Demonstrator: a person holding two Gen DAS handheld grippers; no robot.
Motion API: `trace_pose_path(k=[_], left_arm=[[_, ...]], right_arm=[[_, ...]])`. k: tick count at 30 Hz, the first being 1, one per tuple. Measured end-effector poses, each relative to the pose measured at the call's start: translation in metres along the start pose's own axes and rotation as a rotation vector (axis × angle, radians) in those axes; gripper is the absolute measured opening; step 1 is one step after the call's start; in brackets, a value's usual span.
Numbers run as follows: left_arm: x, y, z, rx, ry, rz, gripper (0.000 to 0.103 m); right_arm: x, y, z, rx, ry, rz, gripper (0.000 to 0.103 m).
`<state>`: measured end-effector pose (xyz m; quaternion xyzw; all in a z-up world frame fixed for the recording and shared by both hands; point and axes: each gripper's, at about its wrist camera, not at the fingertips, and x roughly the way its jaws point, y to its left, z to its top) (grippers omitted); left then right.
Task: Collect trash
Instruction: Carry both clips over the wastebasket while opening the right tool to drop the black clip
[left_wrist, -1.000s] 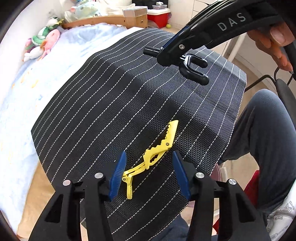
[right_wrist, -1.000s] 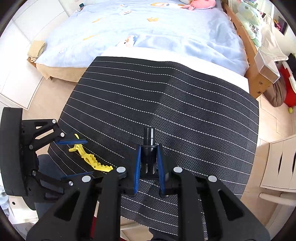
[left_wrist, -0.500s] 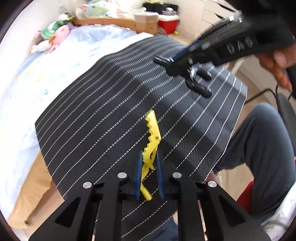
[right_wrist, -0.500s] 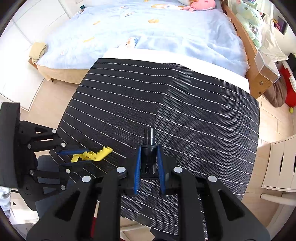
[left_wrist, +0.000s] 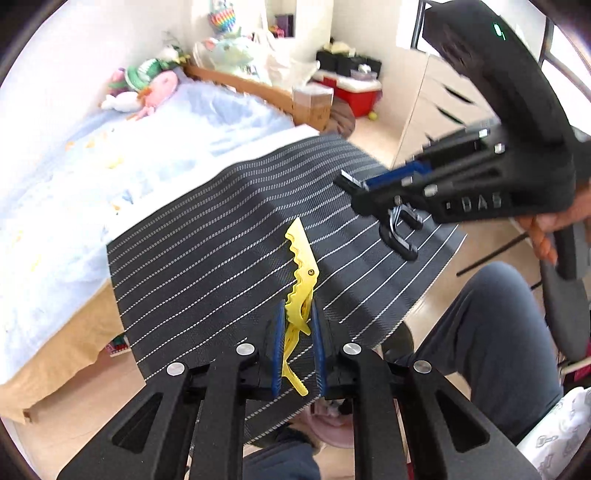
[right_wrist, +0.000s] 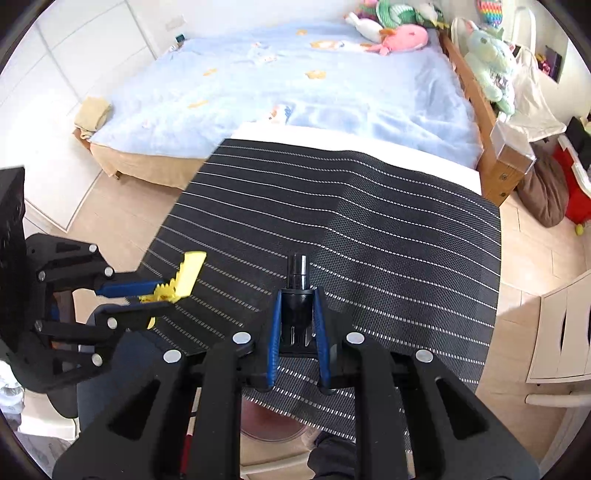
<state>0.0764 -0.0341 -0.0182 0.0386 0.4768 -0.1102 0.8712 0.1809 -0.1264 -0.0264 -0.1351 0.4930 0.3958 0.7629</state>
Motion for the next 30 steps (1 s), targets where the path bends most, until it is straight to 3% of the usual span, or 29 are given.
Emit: trace_pose_path(k=[15,23,30], left_arm=[[-0.044,-0.031,-0.033,-0.076,-0.096,0.001,0.014],[-0.055,-0.041,-0.062,-0.117,-0.102,0.012,0.014],[-0.066,-0.049,-0.085,-0.165,-0.110,-0.018,0.014]], right_arm=[[-0.057,0.043,-0.064,-0.064,-0.111,0.007,0.017],[-0.073,0.061,-0.106,-0.050,-0.116,0.043,0.017],[-0.063,0.076,-0.140,-0.049,-0.063,0.085,0.017]])
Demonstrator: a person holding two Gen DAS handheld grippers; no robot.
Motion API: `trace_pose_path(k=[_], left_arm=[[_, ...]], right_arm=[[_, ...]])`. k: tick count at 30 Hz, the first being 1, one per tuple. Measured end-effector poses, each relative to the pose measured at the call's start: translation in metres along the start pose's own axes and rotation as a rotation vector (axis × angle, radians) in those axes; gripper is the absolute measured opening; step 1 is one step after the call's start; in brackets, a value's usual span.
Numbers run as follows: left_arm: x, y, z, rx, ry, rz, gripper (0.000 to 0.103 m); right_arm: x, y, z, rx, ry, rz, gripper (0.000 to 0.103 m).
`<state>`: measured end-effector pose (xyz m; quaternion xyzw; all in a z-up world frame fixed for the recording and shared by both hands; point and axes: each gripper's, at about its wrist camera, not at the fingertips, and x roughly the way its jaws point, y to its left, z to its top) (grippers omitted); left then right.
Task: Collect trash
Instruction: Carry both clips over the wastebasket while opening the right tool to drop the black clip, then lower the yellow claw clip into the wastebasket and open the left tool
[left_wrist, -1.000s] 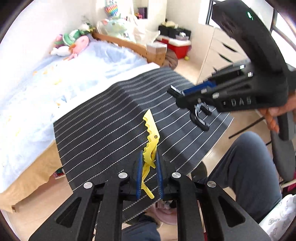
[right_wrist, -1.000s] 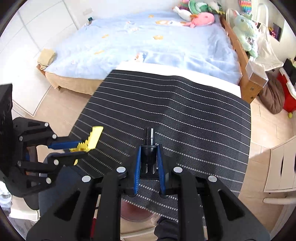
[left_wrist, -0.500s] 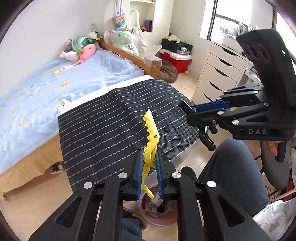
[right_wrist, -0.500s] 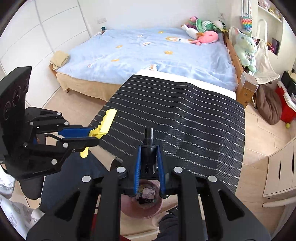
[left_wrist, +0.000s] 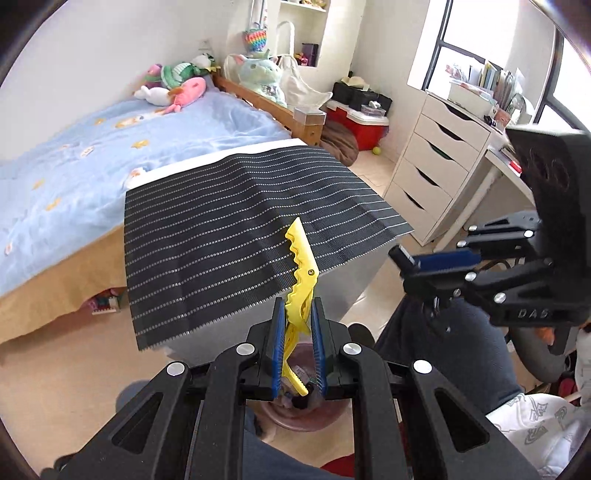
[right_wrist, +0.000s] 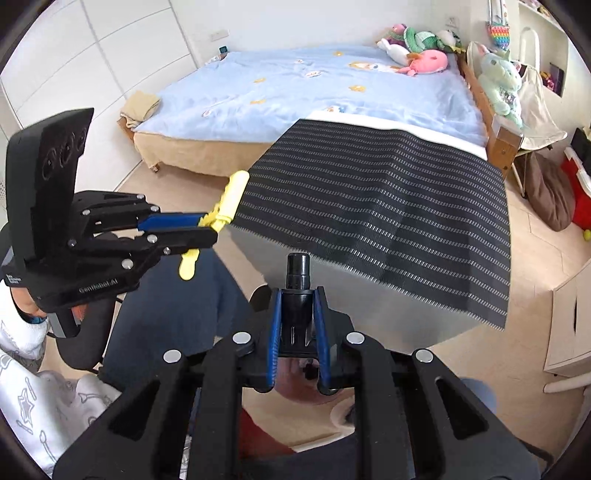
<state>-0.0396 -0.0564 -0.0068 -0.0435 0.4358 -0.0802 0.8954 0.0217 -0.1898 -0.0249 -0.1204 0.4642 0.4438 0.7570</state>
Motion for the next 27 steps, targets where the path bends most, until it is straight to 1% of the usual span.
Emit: trace_pose_path(k=[3,8,9,11,12,13,15,16,18,27], left_arm=[[-0.004,-0.001,-0.007,-0.012,0.003,-0.008,0.014],[-0.005,-0.001,-0.013,-0.025,0.010,-0.012,0.014],[-0.005,-0.001,-0.013,-0.026,0.011,-0.011,0.014],[-0.006,0.000,-0.012,-0.026,0.009,-0.008,0.014],[-0.007,0.000,-0.013,-0.025,0.008,-0.008,0.014],[-0.007,0.000,-0.013,-0.024,0.006,-0.007,0.014],[-0.007,-0.001,-0.013,-0.022,0.006,-0.006,0.014],[-0.007,-0.001,-0.013,-0.021,0.007,-0.006,0.014],[-0.007,-0.001,-0.013,-0.018,0.011,-0.008,0.014],[-0.004,-0.007,-0.012,0.000,0.024,-0.011,0.014]], right_arm=[[0.006,0.004,-0.009,0.009,0.018,0.016,0.017],[0.011,0.008,-0.013,0.006,0.030,0.038,0.017],[0.012,0.009,-0.013,0.003,0.033,0.041,0.019],[0.013,0.009,-0.013,0.000,0.035,0.034,0.019],[0.013,0.009,-0.012,0.000,0.034,0.020,0.030],[0.012,0.008,-0.013,0.002,0.029,0.008,0.052],[0.011,0.004,-0.011,0.016,0.016,0.003,0.075],[0.010,0.002,-0.011,0.024,0.012,-0.001,0.080],[0.007,-0.001,-0.011,0.041,0.005,-0.011,0.087],[-0.003,-0.012,-0.012,0.089,-0.022,-0.022,0.094]])
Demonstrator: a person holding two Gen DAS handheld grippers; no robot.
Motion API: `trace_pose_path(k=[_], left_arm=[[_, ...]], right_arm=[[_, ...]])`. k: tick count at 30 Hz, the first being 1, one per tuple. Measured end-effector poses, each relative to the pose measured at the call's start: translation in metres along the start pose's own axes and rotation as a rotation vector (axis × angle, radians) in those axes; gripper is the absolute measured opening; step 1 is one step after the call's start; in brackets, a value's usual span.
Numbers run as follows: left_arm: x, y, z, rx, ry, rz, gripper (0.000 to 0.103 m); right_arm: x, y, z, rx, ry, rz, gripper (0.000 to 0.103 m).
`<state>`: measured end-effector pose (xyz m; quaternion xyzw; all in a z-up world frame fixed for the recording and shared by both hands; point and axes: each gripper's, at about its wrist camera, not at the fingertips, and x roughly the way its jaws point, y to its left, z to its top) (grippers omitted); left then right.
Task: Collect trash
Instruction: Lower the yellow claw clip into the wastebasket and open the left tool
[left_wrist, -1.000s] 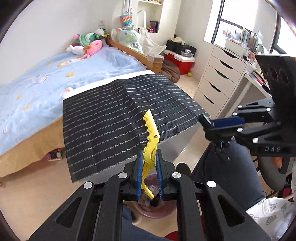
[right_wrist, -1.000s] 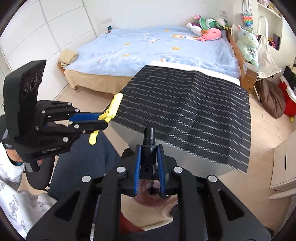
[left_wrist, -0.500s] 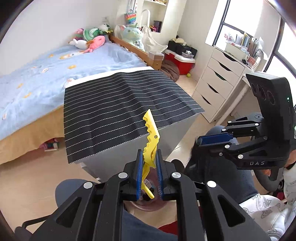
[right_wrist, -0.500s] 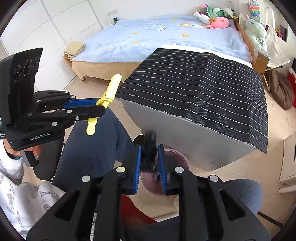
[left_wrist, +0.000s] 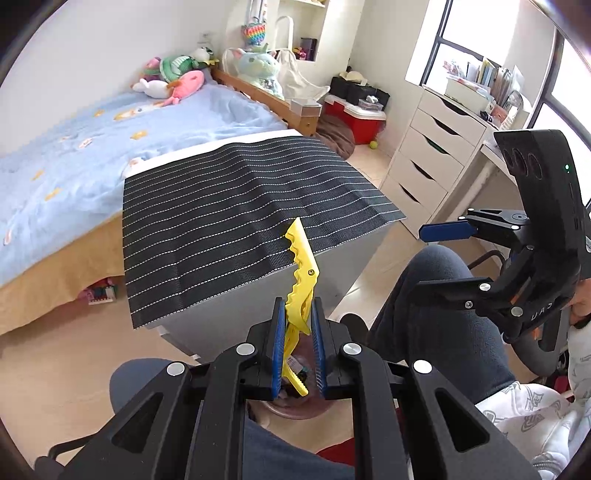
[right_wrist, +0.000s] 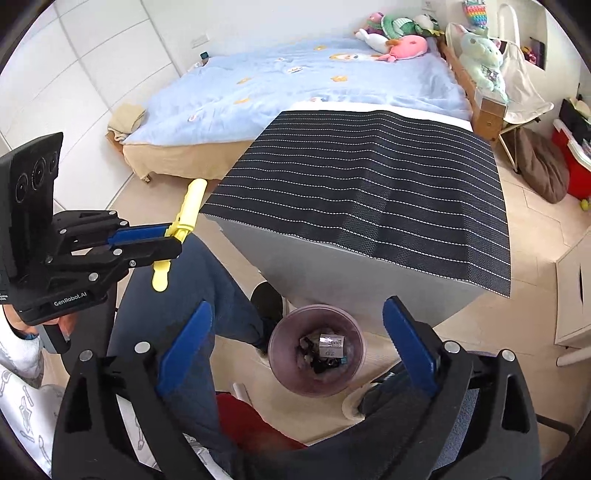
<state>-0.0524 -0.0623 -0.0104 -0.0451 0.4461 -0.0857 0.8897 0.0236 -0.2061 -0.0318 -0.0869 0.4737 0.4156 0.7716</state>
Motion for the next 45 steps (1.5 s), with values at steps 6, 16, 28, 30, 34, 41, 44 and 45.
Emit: trace_pose_path(k=[6,16,28,30,34,41,44,45], left_arm=[[0.004,-0.004,-0.001,0.012,0.013,-0.007,0.014],[0.005,-0.017,0.001,0.052,0.022,-0.023,0.014],[0.007,-0.029,0.000,0.089,0.049,-0.039,0.042],[0.008,-0.027,-0.001,0.068,0.050,-0.047,0.064],[0.010,-0.020,-0.003,0.037,0.047,-0.041,0.089],[0.009,-0.013,-0.003,0.013,0.028,0.012,0.095],[0.009,-0.010,-0.003,-0.002,0.020,0.021,0.095],[0.009,-0.009,-0.002,-0.006,0.019,0.025,0.095]], right_arm=[[-0.007,-0.005,-0.002,0.007,-0.017,-0.034,0.096],[-0.025,-0.018,-0.002,0.048,-0.070,-0.058,0.097],[-0.037,-0.033,-0.001,0.094,-0.107,-0.057,0.098],[-0.037,-0.033,0.000,0.097,-0.108,-0.055,0.098],[-0.038,-0.034,-0.001,0.100,-0.115,-0.052,0.098],[-0.034,-0.030,0.000,0.096,-0.115,-0.064,0.100],[-0.034,-0.029,-0.001,0.097,-0.111,-0.058,0.100],[-0.034,-0.029,0.000,0.097,-0.112,-0.060,0.100]])
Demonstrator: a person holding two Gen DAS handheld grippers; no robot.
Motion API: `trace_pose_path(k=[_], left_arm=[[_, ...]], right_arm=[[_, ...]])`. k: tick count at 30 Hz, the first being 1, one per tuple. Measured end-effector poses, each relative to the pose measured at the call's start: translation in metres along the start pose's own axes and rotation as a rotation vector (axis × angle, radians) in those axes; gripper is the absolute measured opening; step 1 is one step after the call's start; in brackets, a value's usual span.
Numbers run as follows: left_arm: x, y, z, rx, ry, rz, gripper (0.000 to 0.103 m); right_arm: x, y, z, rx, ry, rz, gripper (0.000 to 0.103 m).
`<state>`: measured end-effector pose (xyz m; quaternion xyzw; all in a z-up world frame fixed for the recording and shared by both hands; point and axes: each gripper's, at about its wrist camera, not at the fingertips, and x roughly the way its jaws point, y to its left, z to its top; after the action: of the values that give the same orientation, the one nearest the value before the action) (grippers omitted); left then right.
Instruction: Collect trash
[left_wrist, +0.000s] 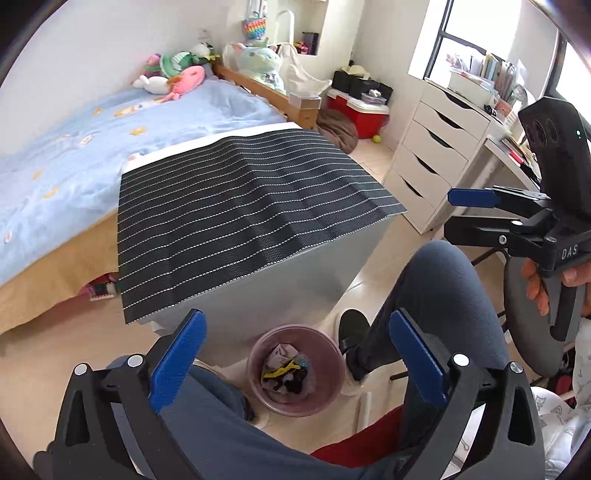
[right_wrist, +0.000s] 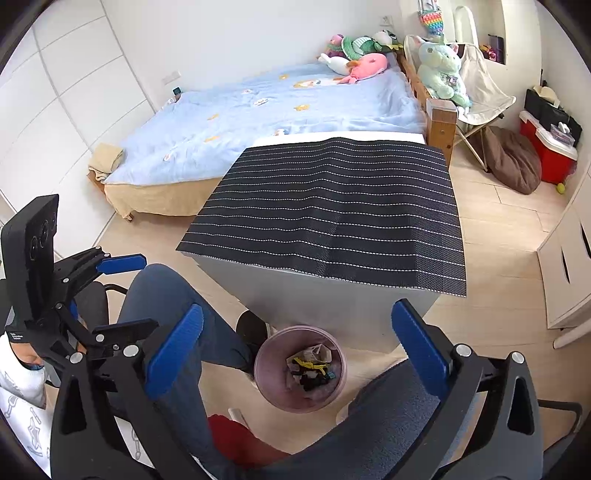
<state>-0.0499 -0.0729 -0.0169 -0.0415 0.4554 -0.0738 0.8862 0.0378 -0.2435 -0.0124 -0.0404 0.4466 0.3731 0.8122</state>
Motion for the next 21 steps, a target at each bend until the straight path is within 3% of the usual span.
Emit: trace_pose_path(k=[9,21], left_arm=[[-0.003,0.015,0.009,-0.032,-0.019,0.055,0.095],[-0.013,0.035,0.050,-0.037,-0.118,0.090,0.095]], right_arm=[[0.000,0.004,0.009,-0.013,-0.007,-0.035,0.100],[-0.002,0.010,0.059,-0.060,-0.095,-0.113,0.100]])
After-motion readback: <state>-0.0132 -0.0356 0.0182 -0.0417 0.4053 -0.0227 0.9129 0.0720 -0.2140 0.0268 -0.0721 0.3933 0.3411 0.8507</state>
